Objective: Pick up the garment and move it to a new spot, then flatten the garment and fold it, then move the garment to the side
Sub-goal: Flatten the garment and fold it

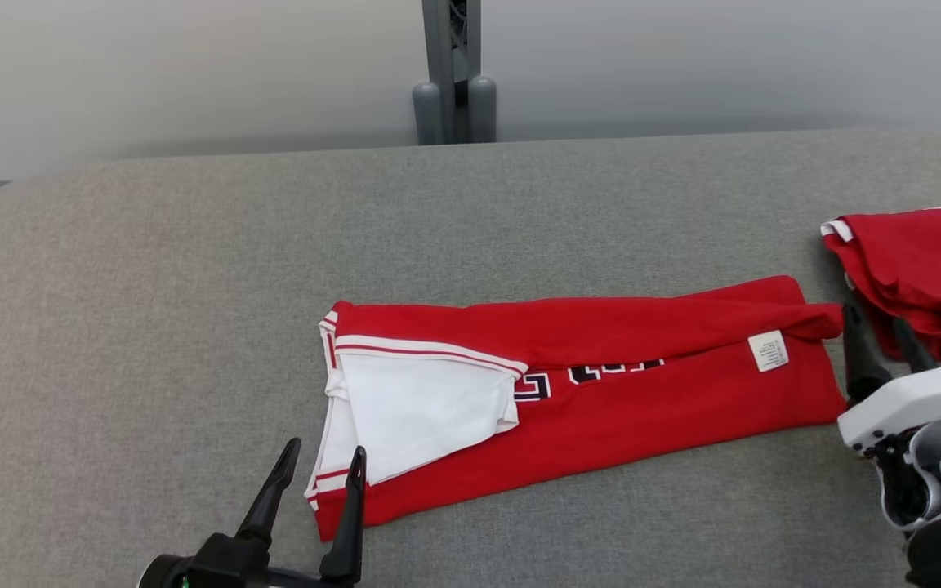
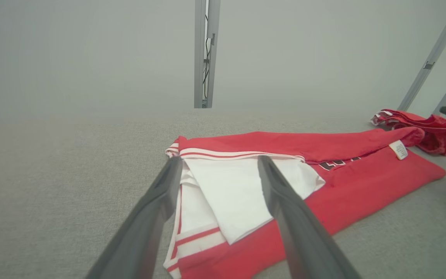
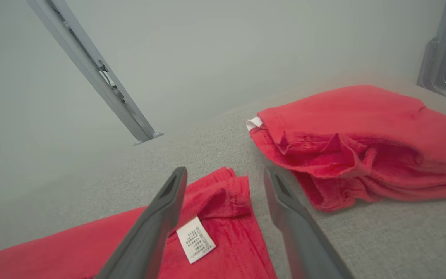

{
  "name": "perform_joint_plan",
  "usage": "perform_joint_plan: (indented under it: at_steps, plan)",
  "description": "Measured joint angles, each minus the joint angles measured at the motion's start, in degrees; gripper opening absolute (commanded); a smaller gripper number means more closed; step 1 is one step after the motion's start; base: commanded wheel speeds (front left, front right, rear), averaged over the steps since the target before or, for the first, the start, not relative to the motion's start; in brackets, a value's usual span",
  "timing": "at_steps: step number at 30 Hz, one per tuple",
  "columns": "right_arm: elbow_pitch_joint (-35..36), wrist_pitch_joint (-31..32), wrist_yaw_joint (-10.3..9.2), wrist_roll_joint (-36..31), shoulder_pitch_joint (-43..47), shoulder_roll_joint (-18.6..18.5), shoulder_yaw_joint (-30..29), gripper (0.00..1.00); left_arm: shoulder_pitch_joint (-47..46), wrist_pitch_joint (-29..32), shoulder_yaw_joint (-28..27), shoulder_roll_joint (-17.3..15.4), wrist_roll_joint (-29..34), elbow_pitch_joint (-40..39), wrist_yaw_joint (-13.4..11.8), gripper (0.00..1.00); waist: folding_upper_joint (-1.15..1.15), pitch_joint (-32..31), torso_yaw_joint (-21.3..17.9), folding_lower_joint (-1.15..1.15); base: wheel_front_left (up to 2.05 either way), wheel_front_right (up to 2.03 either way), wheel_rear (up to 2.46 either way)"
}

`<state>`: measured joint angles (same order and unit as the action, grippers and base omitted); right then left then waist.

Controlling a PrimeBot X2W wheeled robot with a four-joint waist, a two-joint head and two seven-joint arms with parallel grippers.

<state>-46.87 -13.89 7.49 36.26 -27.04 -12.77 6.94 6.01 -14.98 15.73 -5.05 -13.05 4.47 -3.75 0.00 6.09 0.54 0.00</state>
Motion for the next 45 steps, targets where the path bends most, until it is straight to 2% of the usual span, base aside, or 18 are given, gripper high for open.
perform_joint_plan:
  at_steps: [7, 14, 19, 27, 28, 29, 30, 31, 38, 42, 45]
  plan:
    - [-12.5, 2.3, 0.00, -0.4, -9.0, -1.0, -1.3, 1.00, -1.9, 0.0, -0.1, 0.3, 0.9, 0.3, 0.9, 1.00, 0.00, 3.7, 2.3, 0.00, 0.00, 0.00, 0.00]
    - [-19.8, 4.0, 0.00, 0.1, -13.5, -1.0, -0.4, 1.00, -3.5, 0.0, 0.2, 0.7, 2.1, 0.6, 1.7, 1.00, 0.00, 6.5, 3.4, 0.00, 0.00, 0.00, 0.00]
    - [-22.3, 5.7, 0.01, -1.5, -13.5, -0.6, 3.0, 1.00, -3.9, 0.0, -0.4, 0.8, 2.3, 0.8, 1.7, 1.00, 0.00, 7.2, 3.3, 0.00, 0.00, 0.00, 0.00]
    - [-23.6, 7.1, 0.02, 0.0, -12.3, 1.2, 3.7, 1.00, -4.1, 0.0, -0.5, 1.2, 2.6, 1.3, 2.3, 1.00, 0.00, 6.5, 2.2, 0.00, 0.00, 0.00, 0.00]
    - [-23.5, 7.1, 0.02, 0.4, -12.2, 1.4, 3.8, 0.56, -4.1, 0.0, -0.5, 1.2, 2.6, 1.3, 2.3, 1.00, 0.00, 6.4, 2.1, 0.00, 0.00, 0.00, 0.00]
    - [-23.4, 7.2, 0.02, 0.6, -12.0, 1.5, 4.0, 0.35, -4.1, 0.0, -0.5, 1.3, 2.7, 1.3, 2.4, 1.00, 0.00, 6.3, 2.1, 0.00, 0.00, 0.00, 0.00]
    - [-23.4, 7.2, 0.02, 0.6, -12.0, 1.5, 4.0, 0.35, -4.1, 0.0, -0.5, 1.3, 2.7, 1.3, 2.4, 1.00, 0.00, 6.3, 2.1, 0.00, 0.00, 0.00, 0.00]
    - [-23.1, 7.1, 0.02, 0.9, -11.6, 1.5, 4.2, 0.00, -4.1, 0.0, -0.5, 1.3, 2.9, 1.4, 2.4, 1.00, 0.00, 6.1, 2.0, 0.00, 0.00, 0.00, 0.00]
    - [-20.5, 4.7, 0.11, 3.4, -9.3, 0.6, 5.3, 0.00, -4.0, 0.0, -0.8, 1.4, 3.0, 1.8, 3.0, 1.00, 0.00, 5.0, 2.3, 0.00, 0.00, 0.00, 0.00]
    - [-18.5, 3.1, 0.09, 4.8, -8.7, -2.6, 6.1, 0.00, -4.0, 0.0, -0.9, 1.5, 3.1, 2.1, 3.2, 1.00, 0.00, 4.2, 2.3, 0.00, 0.00, 0.00, 0.00]
    - [-16.0, 2.8, 0.02, 5.7, -8.4, -3.6, 7.6, 0.00, -3.9, 0.0, -0.9, 1.5, 3.1, 2.2, 3.3, 1.00, 0.00, 3.6, 2.3, 0.00, 0.00, 0.00, 0.00]
